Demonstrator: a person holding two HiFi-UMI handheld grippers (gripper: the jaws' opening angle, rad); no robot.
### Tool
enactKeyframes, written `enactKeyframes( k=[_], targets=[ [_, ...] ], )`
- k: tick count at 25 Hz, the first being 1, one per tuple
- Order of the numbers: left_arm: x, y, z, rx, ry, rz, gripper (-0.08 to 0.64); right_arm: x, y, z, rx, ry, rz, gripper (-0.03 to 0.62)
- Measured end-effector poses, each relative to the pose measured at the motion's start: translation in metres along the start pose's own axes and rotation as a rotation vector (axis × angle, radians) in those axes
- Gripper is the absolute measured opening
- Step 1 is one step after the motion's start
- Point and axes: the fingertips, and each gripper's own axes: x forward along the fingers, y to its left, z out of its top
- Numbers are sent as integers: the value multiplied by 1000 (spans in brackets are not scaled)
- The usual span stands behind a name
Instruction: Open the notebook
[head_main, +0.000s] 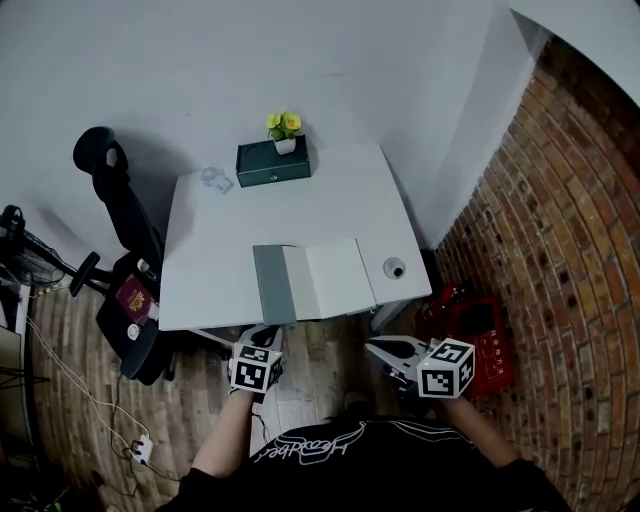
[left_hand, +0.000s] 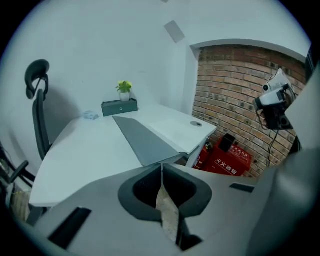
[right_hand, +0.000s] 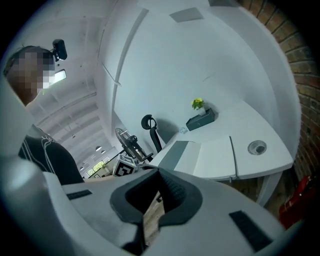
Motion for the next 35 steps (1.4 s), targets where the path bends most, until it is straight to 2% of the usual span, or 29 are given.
enactKeyframes(
  k=[5,9,13,16,18,21,25,27,32,35],
  targets=[
    [5,19,-27,-91,21,-6,37,3,1,-15,36,-4,-22,2],
    [7,24,-43,-152,21,-32,37,3,6,-20,17,-3,-49,2],
    [5,27,-49,-151,22,-40,37,1,16,-23,13,-36,-61,2],
    [-8,15,-48,-161,3,-89,37,2,26,-32,-2,-34,-67,2],
    [-21,-1,-43,-181,-19,-144,37,3,34,-32,-33,-40,-71,2],
    [-51,-29,-25,-167,-64,-228,37,4,52,-23,-83,-87,-56,1],
    [-101,-68,15,-151,-197,-360,37,-6,70,1,-106,-167,-36,0],
    [-121,-82,28,-139,-234,-415,37,-9,77,10,-126,-197,-43,0],
    [-161,-93,45,-124,-294,-460,37,0,107,18,-148,-235,21,0],
    [-183,-95,49,-121,-333,-472,37,6,119,18,-213,-225,11,0]
  ],
)
